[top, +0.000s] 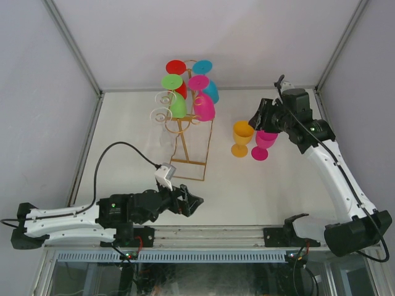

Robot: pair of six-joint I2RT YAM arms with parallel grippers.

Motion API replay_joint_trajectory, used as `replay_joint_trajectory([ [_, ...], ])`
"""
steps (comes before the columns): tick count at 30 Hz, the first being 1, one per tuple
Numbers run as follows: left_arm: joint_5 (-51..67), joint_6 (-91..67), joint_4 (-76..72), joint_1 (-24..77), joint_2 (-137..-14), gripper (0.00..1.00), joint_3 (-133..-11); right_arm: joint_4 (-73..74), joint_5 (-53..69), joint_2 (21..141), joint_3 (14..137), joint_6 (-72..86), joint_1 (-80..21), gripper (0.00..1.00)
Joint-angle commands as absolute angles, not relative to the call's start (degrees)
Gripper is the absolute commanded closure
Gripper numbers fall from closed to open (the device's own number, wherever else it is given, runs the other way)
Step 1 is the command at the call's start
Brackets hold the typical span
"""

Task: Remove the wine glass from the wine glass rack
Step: Place the wine glass at the center of the board, then pick up the wine glass from the wine rack.

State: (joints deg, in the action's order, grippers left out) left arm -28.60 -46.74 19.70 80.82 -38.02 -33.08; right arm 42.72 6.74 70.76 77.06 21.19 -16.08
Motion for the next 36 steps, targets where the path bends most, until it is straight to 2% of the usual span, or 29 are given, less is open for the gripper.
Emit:
replay_joint_trajectory([
  [1,-33.1,-45.1,21.6,80.5,-34.3,0.00,-35.4,35.5,17.2,67.8,78.8,28.5,-15.5,0.51],
  [6,-34.4,-46.0,23.3,80.5,-29.7,0.00,-32.9,21.2,25.1,65.3,72.2,41.2,-15.2,0.48],
  [12,-34.4,-48.4,24.6,80.5,-25.5,0.00,-30.4,9.8,28.4,66.9,69.4,51.5,-15.2,0.34],
  [14,-34.4,-48.9,24.6,80.5,-24.9,0.00,-29.7,7.1,28.9,68.0,69.5,54.4,-15.3,0.26],
  [15,-34.4,-48.9,24.6,80.5,-24.9,0.00,-29.5,5.8,28.8,68.6,69.5,55.7,-15.4,0.17],
  [16,-34.3,-49.0,24.6,80.5,-24.9,0.00,-29.4,4.8,28.4,69.2,69.5,57.1,-15.6,0.15],
  [17,-34.2,-49.1,24.7,80.5,-25.1,0.00,-29.4,3.9,27.6,69.7,69.5,58.2,-16.0,0.08],
  [19,-33.9,-49.1,24.7,80.5,-25.5,0.00,-29.6,3.2,25.0,70.6,70.1,59.2,-17.2,0.01],
  [26,-32.9,-47.9,25.0,80.5,-27.2,0.00,-30.8,1.3,13.4,74.0,71.9,63.9,-20.8,0.01],
  [36,-32.4,-47.6,25.1,80.5,-28.2,0.00,-31.1,0.9,10.3,86.0,83.4,68.8,-23.8,0.00],
])
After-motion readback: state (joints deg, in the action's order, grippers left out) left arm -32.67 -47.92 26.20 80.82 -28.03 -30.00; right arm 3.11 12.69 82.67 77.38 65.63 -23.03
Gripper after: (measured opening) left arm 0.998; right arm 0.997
